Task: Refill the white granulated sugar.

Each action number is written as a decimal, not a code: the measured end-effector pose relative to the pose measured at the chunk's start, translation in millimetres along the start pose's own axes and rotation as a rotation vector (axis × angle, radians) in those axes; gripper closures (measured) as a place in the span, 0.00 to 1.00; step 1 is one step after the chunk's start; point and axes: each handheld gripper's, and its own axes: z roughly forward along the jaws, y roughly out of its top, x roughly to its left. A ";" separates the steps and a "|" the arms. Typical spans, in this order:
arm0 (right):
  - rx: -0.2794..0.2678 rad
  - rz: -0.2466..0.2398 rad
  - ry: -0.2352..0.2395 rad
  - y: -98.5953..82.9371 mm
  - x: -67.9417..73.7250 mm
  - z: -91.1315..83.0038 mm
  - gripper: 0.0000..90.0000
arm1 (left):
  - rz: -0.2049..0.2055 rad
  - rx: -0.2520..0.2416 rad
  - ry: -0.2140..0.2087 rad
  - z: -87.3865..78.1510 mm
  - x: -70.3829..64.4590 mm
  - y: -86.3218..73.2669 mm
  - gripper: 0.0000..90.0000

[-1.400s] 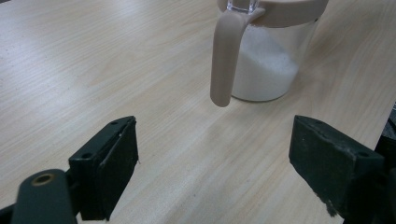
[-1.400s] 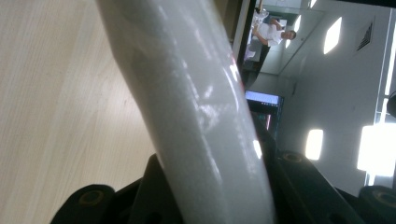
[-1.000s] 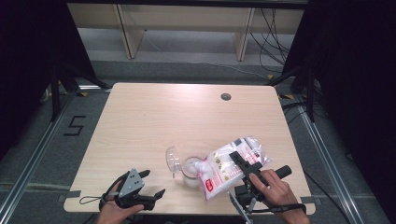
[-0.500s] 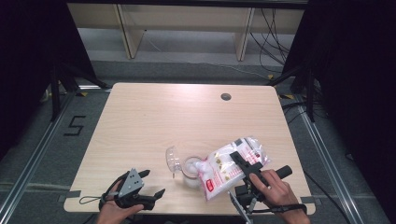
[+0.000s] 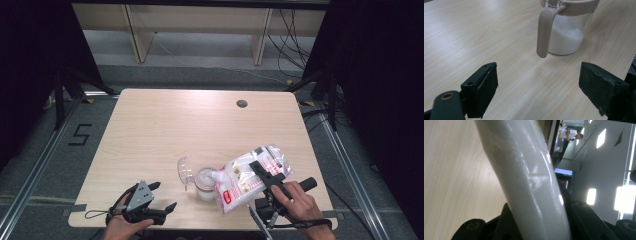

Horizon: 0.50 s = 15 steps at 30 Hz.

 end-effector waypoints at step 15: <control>0.004 -0.002 0.174 -1.2 -1.8 -3.3 0.81 | -0.002 -0.002 0.000 0.0 0.1 -0.1 0.17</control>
